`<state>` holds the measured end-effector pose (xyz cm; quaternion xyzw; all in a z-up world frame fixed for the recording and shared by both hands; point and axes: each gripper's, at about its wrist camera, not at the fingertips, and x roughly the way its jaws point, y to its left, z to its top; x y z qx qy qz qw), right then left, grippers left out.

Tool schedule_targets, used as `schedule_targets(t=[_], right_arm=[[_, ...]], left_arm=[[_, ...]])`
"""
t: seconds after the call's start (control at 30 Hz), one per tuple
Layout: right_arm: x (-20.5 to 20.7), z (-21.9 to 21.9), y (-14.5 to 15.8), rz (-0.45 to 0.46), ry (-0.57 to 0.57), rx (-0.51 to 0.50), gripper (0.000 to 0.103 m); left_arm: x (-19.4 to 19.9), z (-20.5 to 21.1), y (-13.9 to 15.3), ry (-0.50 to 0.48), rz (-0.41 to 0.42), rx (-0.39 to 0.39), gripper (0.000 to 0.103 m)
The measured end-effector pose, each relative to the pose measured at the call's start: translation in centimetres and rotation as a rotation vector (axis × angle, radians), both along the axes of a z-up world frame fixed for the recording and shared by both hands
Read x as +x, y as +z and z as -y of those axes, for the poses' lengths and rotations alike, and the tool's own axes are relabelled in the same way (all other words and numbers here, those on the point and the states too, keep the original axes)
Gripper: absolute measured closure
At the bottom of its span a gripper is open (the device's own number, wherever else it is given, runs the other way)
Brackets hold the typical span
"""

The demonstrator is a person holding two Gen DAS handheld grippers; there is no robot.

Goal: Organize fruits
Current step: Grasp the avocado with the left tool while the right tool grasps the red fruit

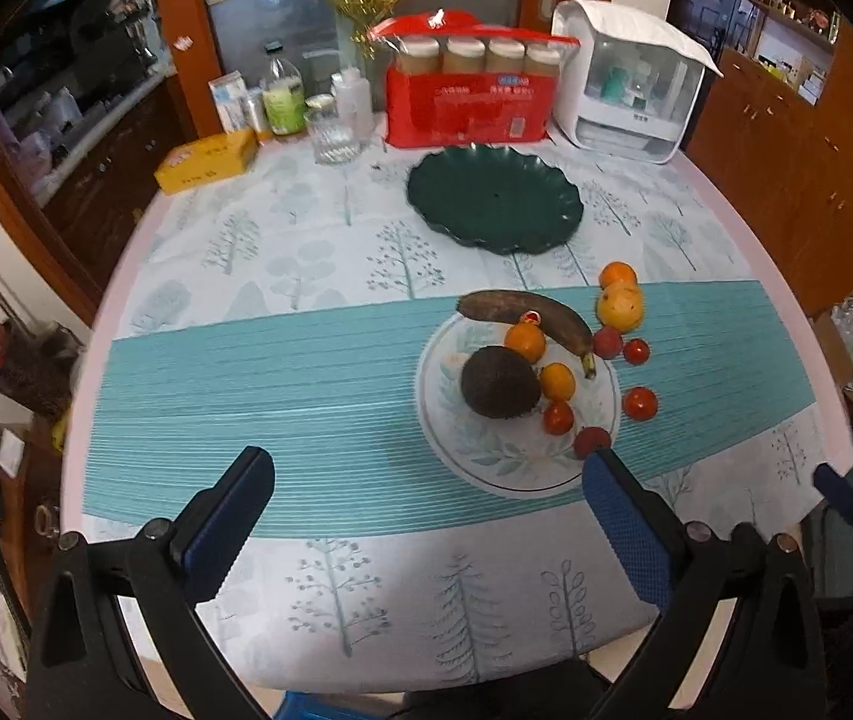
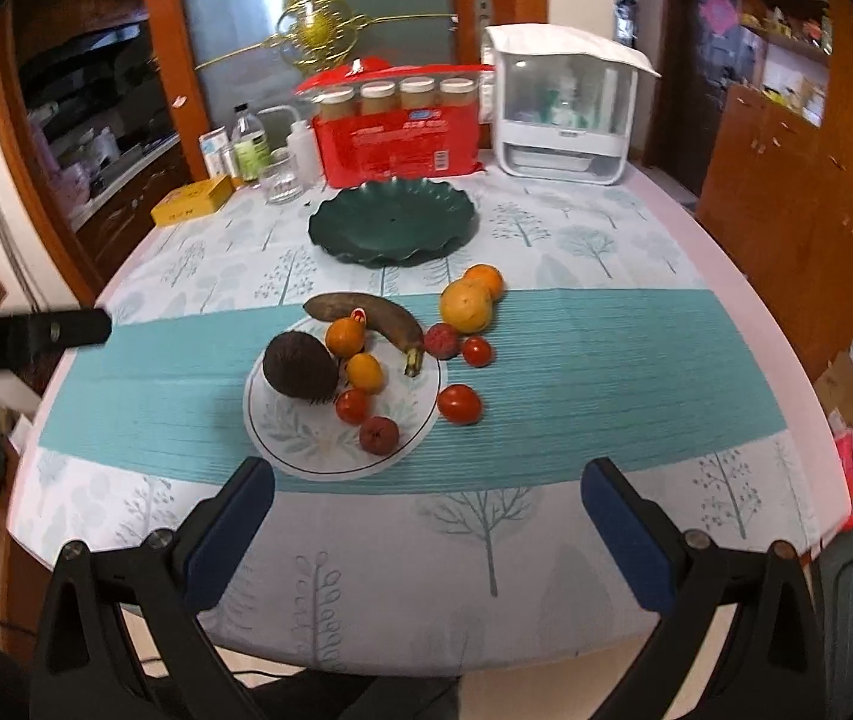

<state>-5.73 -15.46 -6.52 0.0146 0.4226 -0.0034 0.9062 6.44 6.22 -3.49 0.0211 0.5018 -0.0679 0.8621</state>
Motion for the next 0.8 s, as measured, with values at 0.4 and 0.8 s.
schedule_targets(t=[0.4, 0.8], right_arm=[[4.9, -0.8, -5.9, -0.049, 0.178, -0.055, 0.007], [8.9, -2.6, -10.9, -0.179, 0.375, -0.043, 0.017]], left_arm=[[7.1, 2.2, -6.8, -0.003, -0.207, -0.020, 0.001], [12.0, 4.9, -13.0, -0.005, -0.352, 0.042, 0.007]])
